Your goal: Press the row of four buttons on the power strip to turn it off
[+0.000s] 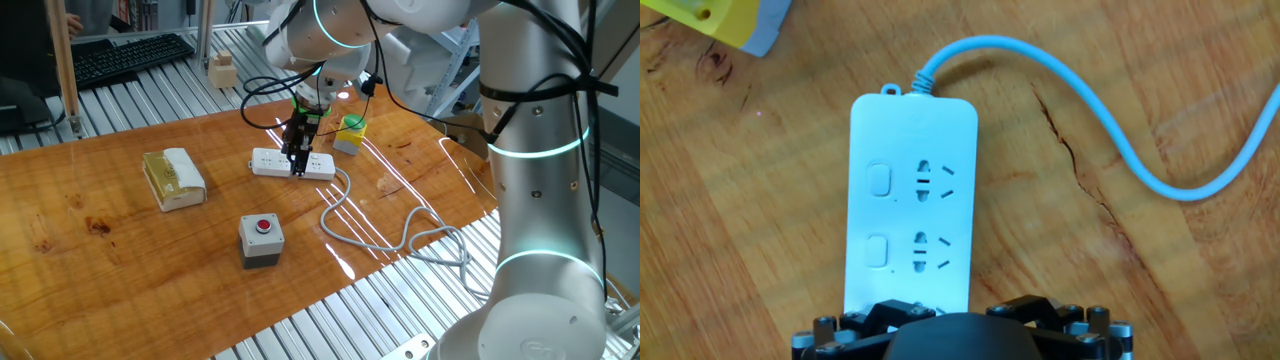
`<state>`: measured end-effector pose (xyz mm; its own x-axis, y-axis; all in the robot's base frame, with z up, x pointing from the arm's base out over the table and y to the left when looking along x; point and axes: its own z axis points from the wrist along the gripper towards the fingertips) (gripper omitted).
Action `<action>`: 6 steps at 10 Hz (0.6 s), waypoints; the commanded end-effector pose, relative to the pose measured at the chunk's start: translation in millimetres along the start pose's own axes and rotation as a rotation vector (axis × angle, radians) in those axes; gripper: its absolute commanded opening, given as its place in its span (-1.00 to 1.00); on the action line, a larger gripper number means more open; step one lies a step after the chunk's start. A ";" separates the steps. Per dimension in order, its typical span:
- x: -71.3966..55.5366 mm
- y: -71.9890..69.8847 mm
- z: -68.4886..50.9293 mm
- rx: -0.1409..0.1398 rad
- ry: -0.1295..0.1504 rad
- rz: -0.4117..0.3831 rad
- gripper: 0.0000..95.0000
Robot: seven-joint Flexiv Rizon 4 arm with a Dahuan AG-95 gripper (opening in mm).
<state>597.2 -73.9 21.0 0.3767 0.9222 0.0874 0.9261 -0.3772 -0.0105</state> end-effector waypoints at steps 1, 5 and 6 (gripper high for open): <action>0.1 -1.5 -0.3 -0.005 0.003 0.004 1.00; 0.3 -2.4 1.8 -0.014 0.008 0.020 1.00; 0.3 -2.4 2.1 -0.014 0.008 0.022 1.00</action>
<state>594.5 -72.2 17.8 0.3964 0.9132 0.0948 0.9173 -0.3983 0.0003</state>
